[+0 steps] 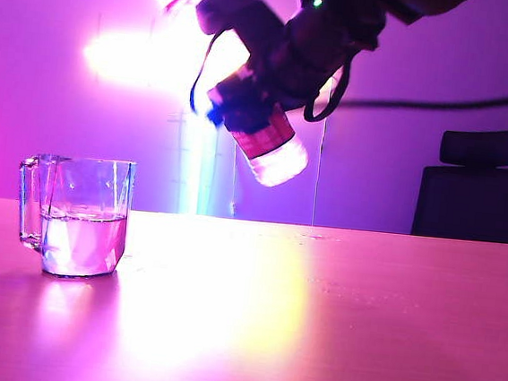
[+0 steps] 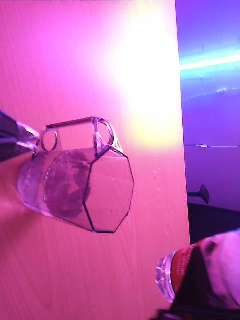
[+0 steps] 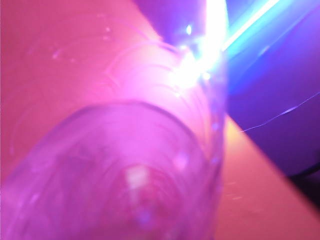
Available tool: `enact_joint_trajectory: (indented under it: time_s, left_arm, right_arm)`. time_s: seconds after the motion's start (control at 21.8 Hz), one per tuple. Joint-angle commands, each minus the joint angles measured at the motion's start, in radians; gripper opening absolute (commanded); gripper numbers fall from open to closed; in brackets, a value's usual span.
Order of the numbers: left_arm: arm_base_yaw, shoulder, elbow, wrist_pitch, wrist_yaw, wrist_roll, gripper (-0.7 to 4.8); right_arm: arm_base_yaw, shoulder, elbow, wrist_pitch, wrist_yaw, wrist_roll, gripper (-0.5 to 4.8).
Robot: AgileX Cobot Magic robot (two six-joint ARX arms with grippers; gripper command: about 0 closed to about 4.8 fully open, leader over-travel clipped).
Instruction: Pick up the mineral water bottle on the table and pour water into the mug until it's half full.
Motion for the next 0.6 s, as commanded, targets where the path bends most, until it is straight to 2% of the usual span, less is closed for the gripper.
enact_joint_trajectory:
  time_s: [0.05,0.09,0.18,0.37,0.6]
  left_arm:
    - [0.0,0.0,0.003,0.005,0.004,0.004,-0.02]
    - [0.0,0.0,0.003,0.005,0.004,0.004,-0.02]
    - [0.0,0.0,0.003,0.005,0.004,0.004,-0.02]
    - [0.0,0.0,0.003,0.005,0.004,0.004,-0.02]
    - [0.0,0.0,0.003,0.005,0.004,0.004,-0.02]
  right_arm:
    - [-0.042,-0.029,-0.032,0.005,-0.175,0.34,2.1]
    - [-0.06,-0.034,-0.074,0.05,-0.243,0.406,2.1]
    - [-0.092,-0.053,-0.162,0.144,-0.304,0.483,2.1]
    - [-0.132,-0.116,-0.364,0.33,-0.307,0.527,2.1]
    - [-0.146,-0.132,-0.498,0.417,-0.311,0.56,2.1]
